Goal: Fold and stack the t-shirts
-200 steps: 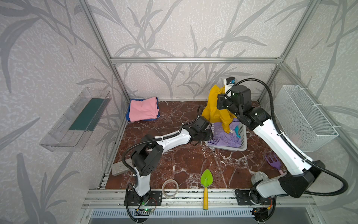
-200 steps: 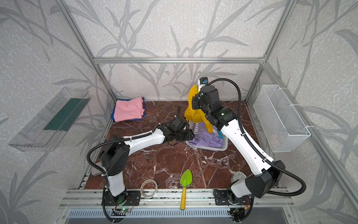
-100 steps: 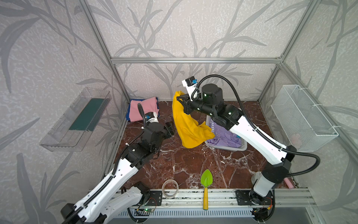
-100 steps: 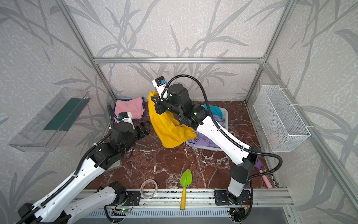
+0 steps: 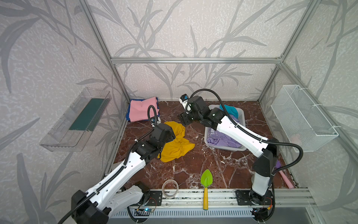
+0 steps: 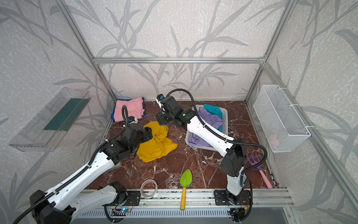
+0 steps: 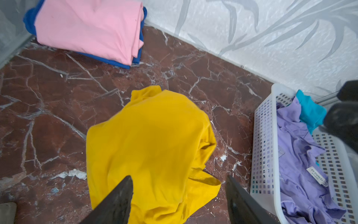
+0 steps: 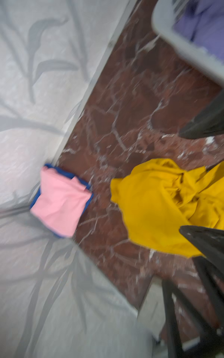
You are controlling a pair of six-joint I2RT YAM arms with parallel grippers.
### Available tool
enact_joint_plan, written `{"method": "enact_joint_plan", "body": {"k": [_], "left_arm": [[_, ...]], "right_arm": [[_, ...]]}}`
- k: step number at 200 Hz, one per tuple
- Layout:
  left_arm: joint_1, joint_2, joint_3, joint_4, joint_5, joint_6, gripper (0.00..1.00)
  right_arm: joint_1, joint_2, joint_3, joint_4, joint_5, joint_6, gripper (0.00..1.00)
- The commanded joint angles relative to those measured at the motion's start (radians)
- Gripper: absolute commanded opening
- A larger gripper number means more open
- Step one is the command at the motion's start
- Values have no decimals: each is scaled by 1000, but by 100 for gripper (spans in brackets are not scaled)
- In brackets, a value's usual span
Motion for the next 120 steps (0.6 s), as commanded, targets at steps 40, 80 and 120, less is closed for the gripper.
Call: {"method": "enact_joint_plan", "body": {"k": [40,80,120], "left_arm": [[11,113,15,33,83,1,76],[16,132,13,26,101,-9,75],[18,118,0,-6,71,-19,75]], "right_arm": [[-96,6,-191,-272,428,10,84],[-133,94,-231,-253,334,91,88],[-245,145,-264,-227,116,168,73]]}}
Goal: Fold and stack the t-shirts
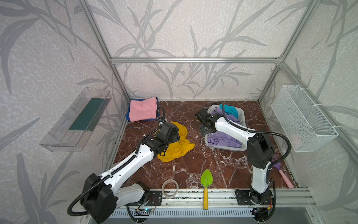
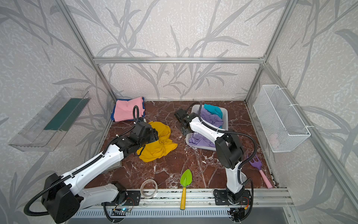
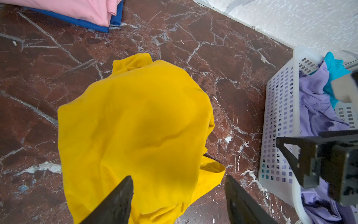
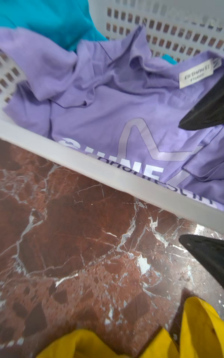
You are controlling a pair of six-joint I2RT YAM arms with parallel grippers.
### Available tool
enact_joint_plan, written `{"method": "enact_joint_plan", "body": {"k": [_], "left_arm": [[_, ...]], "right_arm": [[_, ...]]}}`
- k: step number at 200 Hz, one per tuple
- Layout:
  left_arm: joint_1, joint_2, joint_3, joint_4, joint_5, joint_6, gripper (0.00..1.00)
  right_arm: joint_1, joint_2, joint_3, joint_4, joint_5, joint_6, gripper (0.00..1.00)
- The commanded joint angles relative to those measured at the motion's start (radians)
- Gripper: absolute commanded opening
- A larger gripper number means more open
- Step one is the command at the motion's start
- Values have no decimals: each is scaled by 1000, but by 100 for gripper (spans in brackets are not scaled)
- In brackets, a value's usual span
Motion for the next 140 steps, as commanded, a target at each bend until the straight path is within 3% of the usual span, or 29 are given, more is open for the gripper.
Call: {"method": "enact_joint_plan", "body": {"k": [1,39,68,93,111,140], "left_arm": [[6,-11,0,-35,-31,-16,75],[11,-44,-22,-31,-45,-16,75],[15,-25,-19,-18,-36,-20,75],[16,11,-4,-3,-15,-17,74],[16,29,14,-16,-15,-17,73],[16,31,15,-22,-18,-18,73]], "right_arm": [[-83,15,-42,-8,-136,60,72],[-198,-12,-96,39,-167,-15,40],[-322,-5,-101,88,-217,-112,22],[-369,42,-36,130,-205,-242,11],[-395,96,42,124,-179,-299,8],[-469,181,149,117,-175,-292,5]]}}
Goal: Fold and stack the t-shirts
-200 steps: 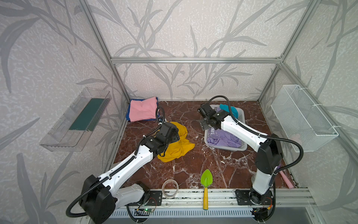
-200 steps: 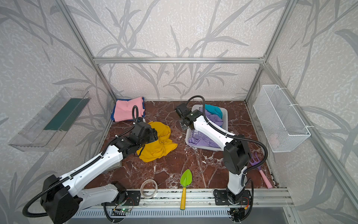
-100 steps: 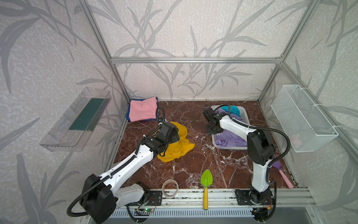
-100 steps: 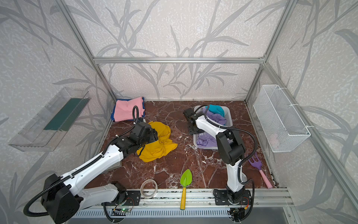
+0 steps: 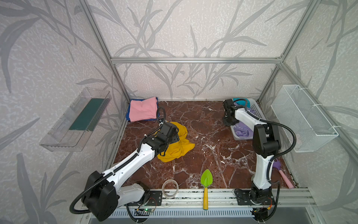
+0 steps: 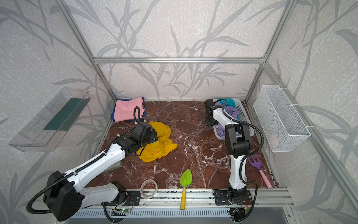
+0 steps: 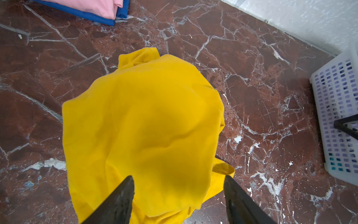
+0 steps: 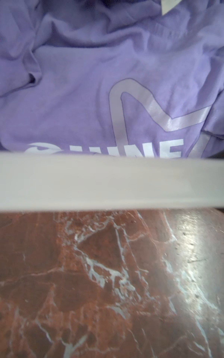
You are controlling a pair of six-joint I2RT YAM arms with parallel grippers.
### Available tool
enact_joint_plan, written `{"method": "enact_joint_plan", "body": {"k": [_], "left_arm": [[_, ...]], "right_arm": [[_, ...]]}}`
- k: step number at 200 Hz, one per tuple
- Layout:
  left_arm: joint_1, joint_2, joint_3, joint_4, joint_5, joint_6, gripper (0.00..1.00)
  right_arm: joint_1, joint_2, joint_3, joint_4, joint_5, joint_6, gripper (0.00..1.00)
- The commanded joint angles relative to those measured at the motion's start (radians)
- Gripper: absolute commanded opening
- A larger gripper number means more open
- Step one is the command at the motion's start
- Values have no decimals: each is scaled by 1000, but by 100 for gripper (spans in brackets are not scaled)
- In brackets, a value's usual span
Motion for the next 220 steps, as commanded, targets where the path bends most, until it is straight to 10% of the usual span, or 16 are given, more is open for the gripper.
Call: {"method": "enact_joint_plan", "body": {"k": [1,147,220], "left_arm": [[4,0,27,-22,-14,-17,73],[13,15,88,-85,-111,15,73],[15,64,106,-52,-50,36,82]], "right_arm": [[-49,63,84,47,-41,-41,5],[-187,370,512,-13,28,-163,16],[-173,139,268,51,34,-61,61]]}}
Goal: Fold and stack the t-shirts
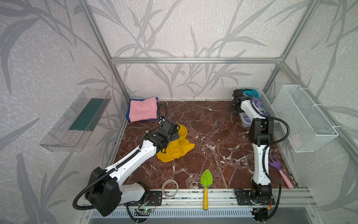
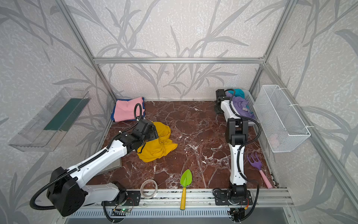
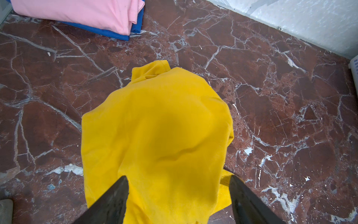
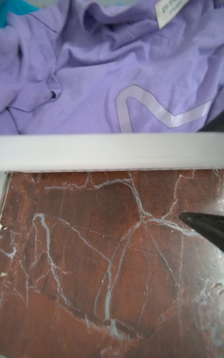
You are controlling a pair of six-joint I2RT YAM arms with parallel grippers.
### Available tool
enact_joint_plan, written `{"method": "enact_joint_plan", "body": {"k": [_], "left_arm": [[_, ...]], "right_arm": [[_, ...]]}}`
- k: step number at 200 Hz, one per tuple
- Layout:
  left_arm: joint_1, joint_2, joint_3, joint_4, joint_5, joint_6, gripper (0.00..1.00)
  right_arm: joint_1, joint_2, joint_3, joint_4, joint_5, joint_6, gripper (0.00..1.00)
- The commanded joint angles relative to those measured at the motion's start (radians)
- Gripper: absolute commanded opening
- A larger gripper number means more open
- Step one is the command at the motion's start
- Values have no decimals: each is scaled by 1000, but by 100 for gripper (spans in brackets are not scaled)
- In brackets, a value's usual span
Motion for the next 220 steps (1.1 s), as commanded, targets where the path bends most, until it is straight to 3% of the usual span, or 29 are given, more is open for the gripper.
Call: {"method": "enact_joint_plan", "body": {"k": [1,34,48,52,55,82,102,122,135,142,171,187,220], "left_arm": [[6,9,33,-2,18,17,82],[7,5,39,13,46,56,83],[6,26,58,15,75,88,89],[6,36,67,12,83,97,98],[6,45,75,7,88,102,99],[4,162,141,-58,91,126,99],[5,274,186,-112,94,139,99],[4,379,232,-159,116,126,96],[4,417,225,-133,146,125,88],[4,428,217,-119,161,119,78],[6,439,217,-97,229,111,10],[4,419,265,-103,294,128,0],[5,352,509,-170,388,152,0]], "right_arm": [[5,-157,-177,42,1,66,62],[61,-429,-507,182,-4,120,69],[104,-526,-604,189,1,152,70],[115,-553,-628,187,2,160,71],[129,-573,-644,185,7,166,71],[265,-751,-757,146,20,241,72],[372,-866,-839,160,-68,301,72],[466,-953,-901,165,-80,380,73],[508,-986,-930,158,-97,418,73],[523,-997,-943,153,-114,436,73],[587,-1019,-1014,158,-180,481,71],[615,-1034,-1057,176,-193,508,71],[620,-1064,-1069,208,-233,537,73]]}}
